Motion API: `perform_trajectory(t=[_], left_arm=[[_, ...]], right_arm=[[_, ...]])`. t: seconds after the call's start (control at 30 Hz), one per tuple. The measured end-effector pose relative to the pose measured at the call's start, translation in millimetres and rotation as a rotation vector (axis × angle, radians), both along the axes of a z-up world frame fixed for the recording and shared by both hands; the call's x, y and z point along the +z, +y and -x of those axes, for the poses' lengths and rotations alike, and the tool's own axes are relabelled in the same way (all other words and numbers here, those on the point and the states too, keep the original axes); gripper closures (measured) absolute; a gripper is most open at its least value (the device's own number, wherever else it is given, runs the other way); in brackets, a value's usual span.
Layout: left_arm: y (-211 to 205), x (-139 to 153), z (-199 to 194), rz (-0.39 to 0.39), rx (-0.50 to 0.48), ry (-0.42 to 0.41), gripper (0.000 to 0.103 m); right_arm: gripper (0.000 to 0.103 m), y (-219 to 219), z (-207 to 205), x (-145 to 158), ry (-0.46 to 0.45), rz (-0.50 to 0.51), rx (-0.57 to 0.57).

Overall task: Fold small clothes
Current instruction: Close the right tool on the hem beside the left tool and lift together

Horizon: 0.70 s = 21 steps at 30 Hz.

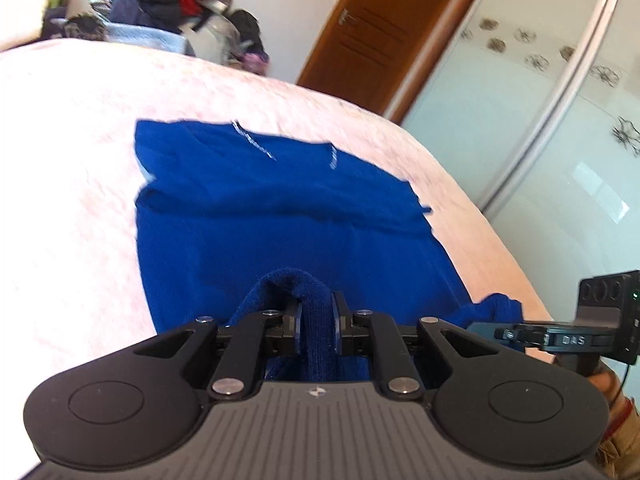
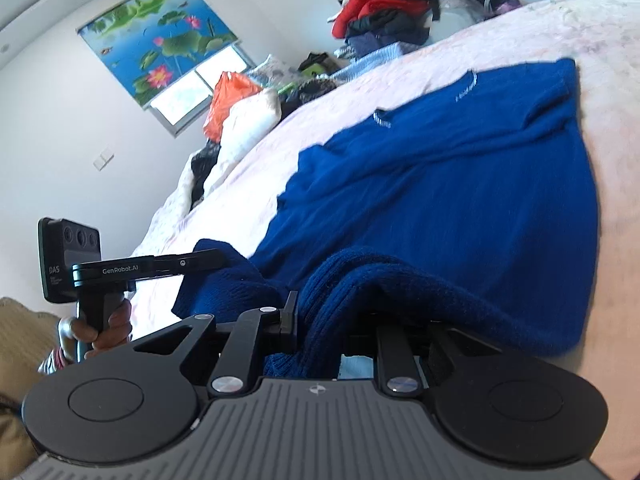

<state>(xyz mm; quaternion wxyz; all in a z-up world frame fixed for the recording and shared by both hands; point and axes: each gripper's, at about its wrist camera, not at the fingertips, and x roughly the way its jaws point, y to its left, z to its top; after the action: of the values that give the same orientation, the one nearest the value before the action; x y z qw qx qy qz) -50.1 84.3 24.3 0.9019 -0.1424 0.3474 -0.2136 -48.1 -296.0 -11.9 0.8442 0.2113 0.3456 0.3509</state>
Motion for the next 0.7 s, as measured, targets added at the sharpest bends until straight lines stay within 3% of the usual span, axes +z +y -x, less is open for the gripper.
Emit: perform_trajectory(t=[0.27, 0.43, 0.7], left_arm=[[-6.2, 8.5, -26.9, -0.027, 0.072, -0.023, 0.089], [-30.1, 1.0, -36.6, -0.148, 0.110, -0.024, 0.089], [-48.8, -9.6, -42.4, -0.242, 0.111, -0.033, 0.089]], right_arm=[[0.082, -1.1, -34.5, 5.7, -0.012, -0.024, -0.064], [0.082, 1.6, -48.3, -9.2, 0.017, -0.019, -0.134], [0.082, 11.1, -49.9, -36.8, 0.052, 0.006, -0.209]])
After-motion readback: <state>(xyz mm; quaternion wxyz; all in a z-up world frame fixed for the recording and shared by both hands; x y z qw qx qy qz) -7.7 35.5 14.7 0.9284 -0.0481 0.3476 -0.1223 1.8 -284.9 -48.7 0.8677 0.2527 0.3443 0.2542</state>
